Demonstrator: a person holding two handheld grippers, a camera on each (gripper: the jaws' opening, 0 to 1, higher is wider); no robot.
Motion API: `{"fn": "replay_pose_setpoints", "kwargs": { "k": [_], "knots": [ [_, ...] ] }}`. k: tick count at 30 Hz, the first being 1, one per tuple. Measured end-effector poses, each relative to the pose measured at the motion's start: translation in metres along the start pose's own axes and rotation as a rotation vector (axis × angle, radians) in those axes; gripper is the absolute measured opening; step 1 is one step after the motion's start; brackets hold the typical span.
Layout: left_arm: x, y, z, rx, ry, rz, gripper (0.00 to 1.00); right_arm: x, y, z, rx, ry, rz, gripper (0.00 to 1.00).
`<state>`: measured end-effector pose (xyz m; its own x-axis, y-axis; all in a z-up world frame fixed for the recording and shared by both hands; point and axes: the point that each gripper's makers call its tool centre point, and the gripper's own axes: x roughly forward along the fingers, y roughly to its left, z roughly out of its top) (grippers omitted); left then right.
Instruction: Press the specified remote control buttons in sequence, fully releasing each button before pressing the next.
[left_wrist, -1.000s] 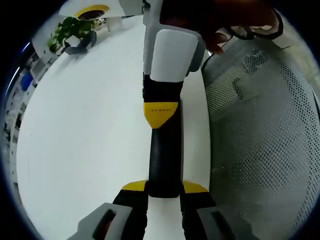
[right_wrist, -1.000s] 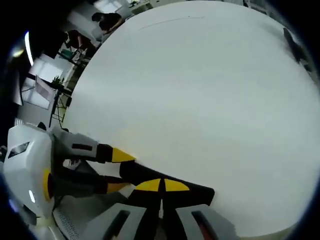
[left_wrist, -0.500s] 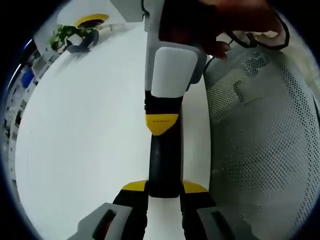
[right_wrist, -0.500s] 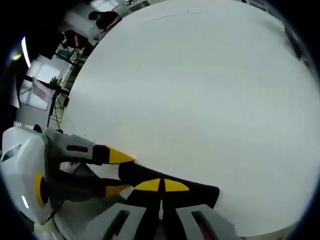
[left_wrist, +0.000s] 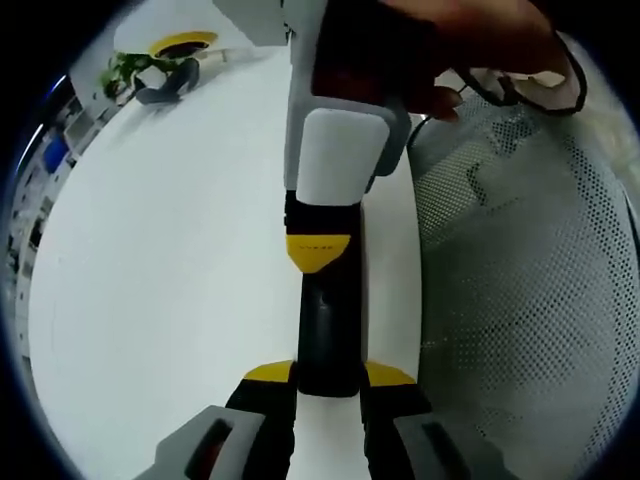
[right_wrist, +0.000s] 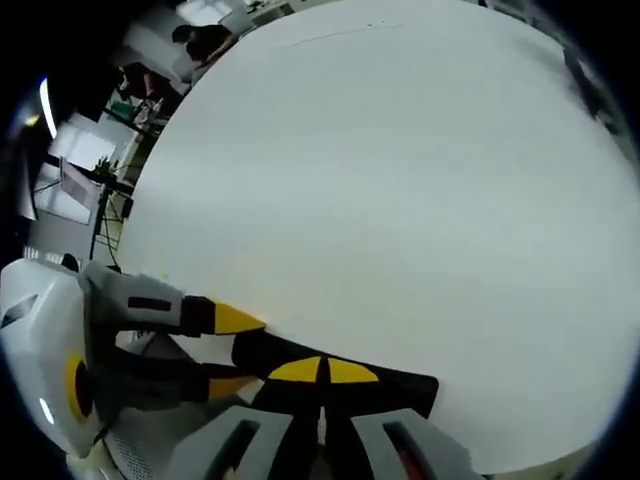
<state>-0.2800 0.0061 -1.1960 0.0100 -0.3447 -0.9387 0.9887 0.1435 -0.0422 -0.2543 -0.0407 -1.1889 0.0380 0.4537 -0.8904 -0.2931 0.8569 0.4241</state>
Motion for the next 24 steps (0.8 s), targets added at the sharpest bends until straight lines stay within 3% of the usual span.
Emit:
{"fn": "replay_pose_setpoints", "kwargs": {
  "k": [5,24],
  "knots": [
    [0.0,0.0,0.0,0.004,0.001,0.01,0.22,-0.001,0.0,0.0,0.039,-0.018,0.015,0.0],
    [0.0,0.0,0.0,-0.005,-0.002,-0.001,0.22,-0.006,0.002,-0.015,-0.002,0.004,-0.004,0.0]
  ]
}}
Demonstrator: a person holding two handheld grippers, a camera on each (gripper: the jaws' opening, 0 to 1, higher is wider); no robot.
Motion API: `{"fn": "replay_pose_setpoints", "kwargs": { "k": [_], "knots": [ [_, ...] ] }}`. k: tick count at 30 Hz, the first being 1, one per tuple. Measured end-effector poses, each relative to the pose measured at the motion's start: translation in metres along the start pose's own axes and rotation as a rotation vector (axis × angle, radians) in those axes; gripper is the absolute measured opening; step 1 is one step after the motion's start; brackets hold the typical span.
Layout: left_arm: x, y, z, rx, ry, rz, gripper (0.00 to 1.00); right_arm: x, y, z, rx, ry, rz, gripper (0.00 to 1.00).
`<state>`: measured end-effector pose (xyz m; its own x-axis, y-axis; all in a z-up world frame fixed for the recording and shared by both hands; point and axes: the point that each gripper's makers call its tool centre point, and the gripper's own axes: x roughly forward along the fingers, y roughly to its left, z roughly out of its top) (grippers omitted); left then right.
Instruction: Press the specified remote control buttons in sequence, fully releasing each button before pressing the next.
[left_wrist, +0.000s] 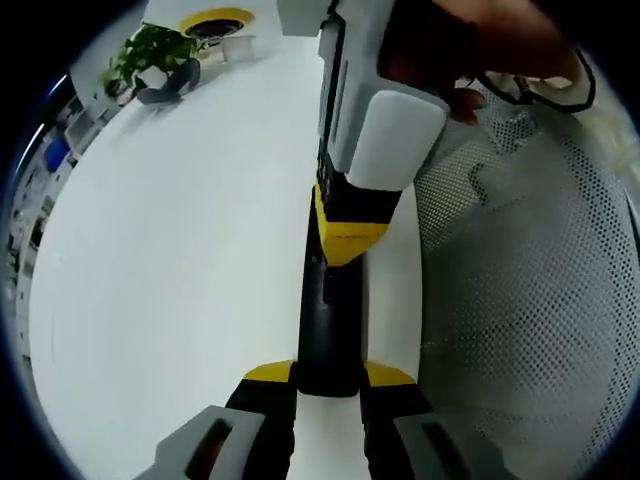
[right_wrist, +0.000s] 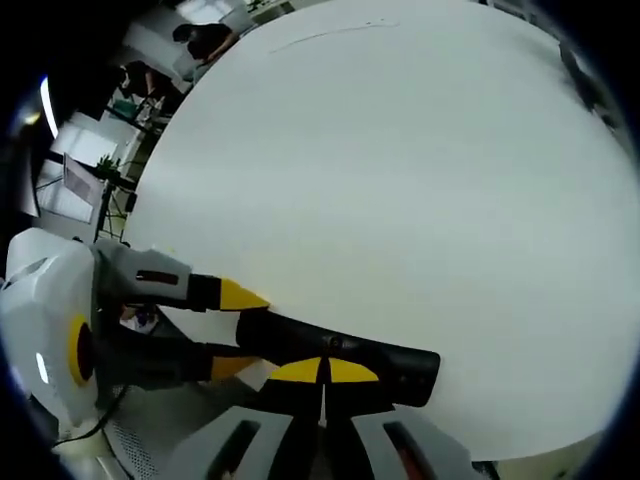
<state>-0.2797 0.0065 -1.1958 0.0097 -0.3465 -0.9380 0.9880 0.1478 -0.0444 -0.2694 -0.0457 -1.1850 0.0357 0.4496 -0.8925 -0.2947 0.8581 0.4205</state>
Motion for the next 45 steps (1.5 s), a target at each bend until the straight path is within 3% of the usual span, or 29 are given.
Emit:
{"fn": "replay_pose_setpoints", "kwargs": {
  "k": [10,18,27,36,45],
  "knots": [
    [-0.0004,0.0002,0.0001,0.013,-0.013,-0.013,0.22,0.0018,0.0001,0.0009,0.018,0.013,0.001,0.0],
    [-0.0009,-0.0004,-0.0006,0.014,-0.025,-0.012,0.22,0.0045,-0.0001,0.0015,0.007,0.083,-0.017,0.0],
    [-0.0009,-0.0008,-0.0006,0.017,-0.026,-0.018,0.22,0.0058,0.0009,0.0019,0.014,0.106,-0.035,0.0],
    [-0.0011,-0.0012,-0.0006,0.016,-0.02,-0.012,0.22,0.0034,0.001,0.0,0.009,0.066,-0.037,0.0],
    [-0.0014,-0.0007,-0.0008,0.015,-0.03,-0.01,0.22,0.0018,0.0015,-0.0013,-0.001,0.032,0.012,0.0]
  ]
}}
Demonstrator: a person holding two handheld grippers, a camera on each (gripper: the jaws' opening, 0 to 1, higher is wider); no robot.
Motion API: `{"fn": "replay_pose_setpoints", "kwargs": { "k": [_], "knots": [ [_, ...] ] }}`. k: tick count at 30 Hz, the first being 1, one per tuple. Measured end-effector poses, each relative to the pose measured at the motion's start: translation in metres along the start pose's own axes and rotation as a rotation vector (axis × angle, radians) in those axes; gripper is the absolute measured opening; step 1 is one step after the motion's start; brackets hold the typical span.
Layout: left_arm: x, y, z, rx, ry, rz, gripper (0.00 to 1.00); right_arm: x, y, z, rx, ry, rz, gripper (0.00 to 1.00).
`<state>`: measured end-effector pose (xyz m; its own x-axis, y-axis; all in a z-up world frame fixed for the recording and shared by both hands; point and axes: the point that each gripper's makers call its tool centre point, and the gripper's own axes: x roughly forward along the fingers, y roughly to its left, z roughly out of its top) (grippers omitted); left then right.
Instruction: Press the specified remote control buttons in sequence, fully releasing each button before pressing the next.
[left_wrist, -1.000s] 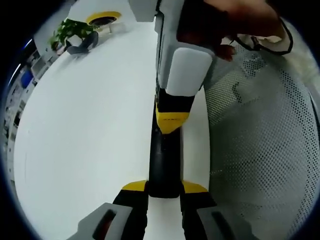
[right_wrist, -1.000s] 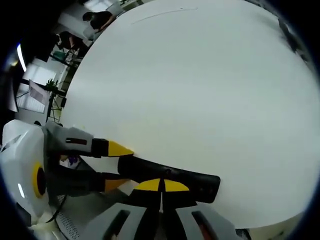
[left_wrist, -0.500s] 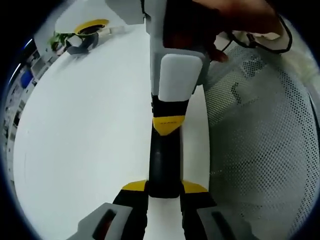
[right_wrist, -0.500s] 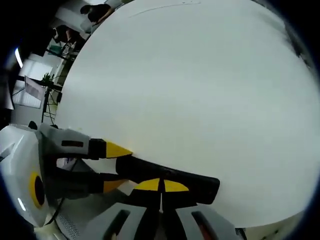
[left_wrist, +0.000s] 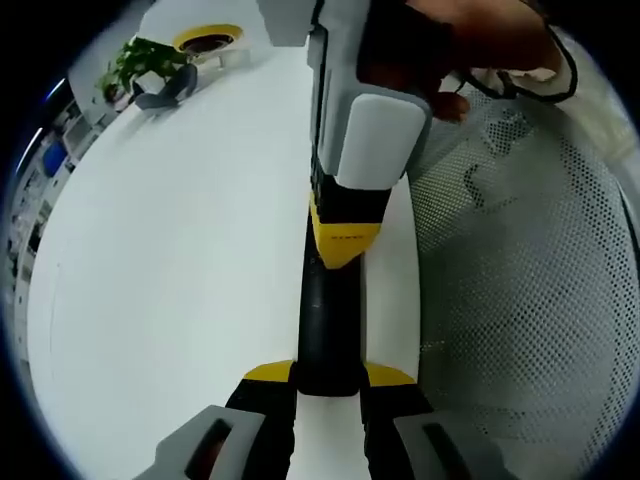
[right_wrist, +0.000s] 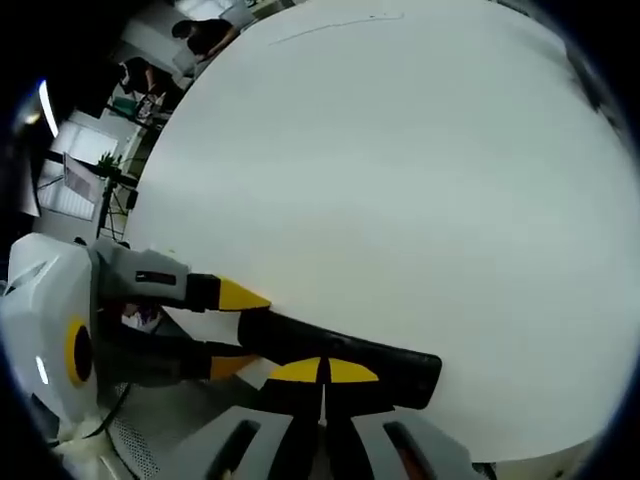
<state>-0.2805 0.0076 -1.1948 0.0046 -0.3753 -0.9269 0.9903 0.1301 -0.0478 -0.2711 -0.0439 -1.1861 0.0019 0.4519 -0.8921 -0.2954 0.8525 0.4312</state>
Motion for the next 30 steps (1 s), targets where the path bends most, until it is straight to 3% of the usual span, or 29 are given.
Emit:
{"fn": "replay_pose_setpoints", "kwargs": {
  "k": [11,21,30],
  "knots": [
    [0.001,0.0,0.001,0.002,0.005,0.001,0.22,0.002,0.002,-0.011,-0.018,0.05,-0.002,0.0],
    [0.001,0.001,0.001,-0.007,-0.014,0.008,0.22,0.003,-0.001,-0.01,-0.048,0.034,-0.026,0.0],
    [0.001,0.001,0.002,-0.019,-0.023,0.018,0.23,0.003,-0.001,-0.012,-0.036,0.003,0.0,0.0]
  ]
}}
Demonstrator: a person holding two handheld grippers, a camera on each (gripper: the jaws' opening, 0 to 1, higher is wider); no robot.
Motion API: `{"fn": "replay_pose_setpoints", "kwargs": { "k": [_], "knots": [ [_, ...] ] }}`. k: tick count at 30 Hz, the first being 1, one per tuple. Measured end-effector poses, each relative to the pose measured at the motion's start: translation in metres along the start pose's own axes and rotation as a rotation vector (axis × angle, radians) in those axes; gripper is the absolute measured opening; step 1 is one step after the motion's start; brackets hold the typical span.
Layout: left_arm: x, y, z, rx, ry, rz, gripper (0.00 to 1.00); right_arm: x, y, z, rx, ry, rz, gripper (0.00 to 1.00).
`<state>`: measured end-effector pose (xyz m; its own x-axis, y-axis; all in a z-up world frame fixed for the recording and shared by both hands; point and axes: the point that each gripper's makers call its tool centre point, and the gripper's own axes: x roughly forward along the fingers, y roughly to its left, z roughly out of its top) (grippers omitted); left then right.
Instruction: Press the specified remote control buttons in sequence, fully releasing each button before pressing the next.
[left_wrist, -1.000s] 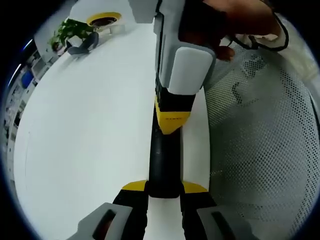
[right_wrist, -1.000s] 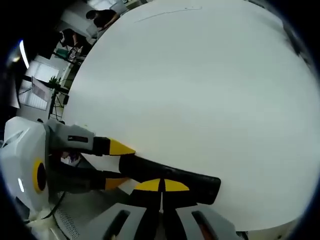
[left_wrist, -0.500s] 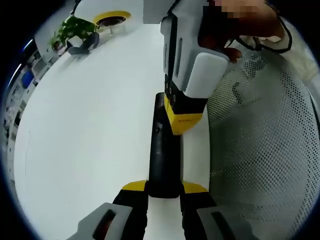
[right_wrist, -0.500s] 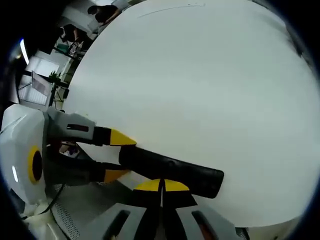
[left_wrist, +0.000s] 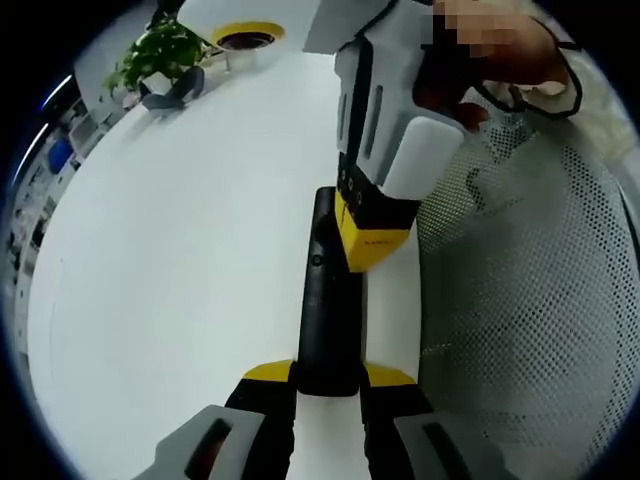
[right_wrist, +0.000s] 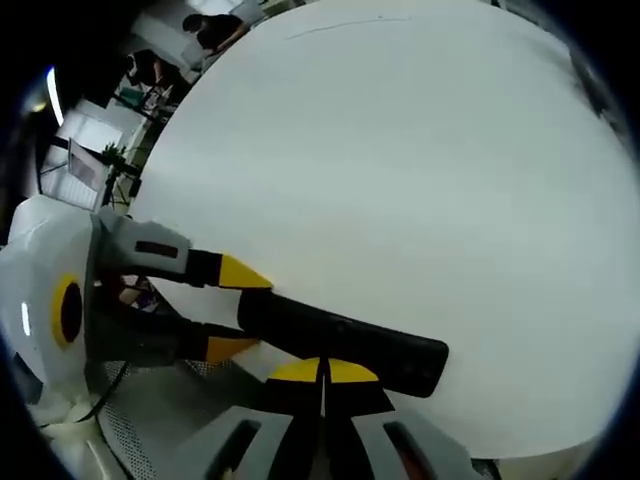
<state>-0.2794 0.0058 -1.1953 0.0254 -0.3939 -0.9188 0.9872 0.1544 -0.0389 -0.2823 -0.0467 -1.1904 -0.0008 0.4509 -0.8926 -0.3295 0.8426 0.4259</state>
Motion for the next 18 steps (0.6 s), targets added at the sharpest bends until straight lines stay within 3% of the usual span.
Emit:
{"fn": "replay_pose_setpoints", "kwargs": {
  "k": [18],
  "knots": [
    [0.0012,0.0002,0.002,-0.085,0.014,0.042,0.23,-0.003,0.001,0.0029,-0.012,-0.022,0.052,0.0]
  ]
}}
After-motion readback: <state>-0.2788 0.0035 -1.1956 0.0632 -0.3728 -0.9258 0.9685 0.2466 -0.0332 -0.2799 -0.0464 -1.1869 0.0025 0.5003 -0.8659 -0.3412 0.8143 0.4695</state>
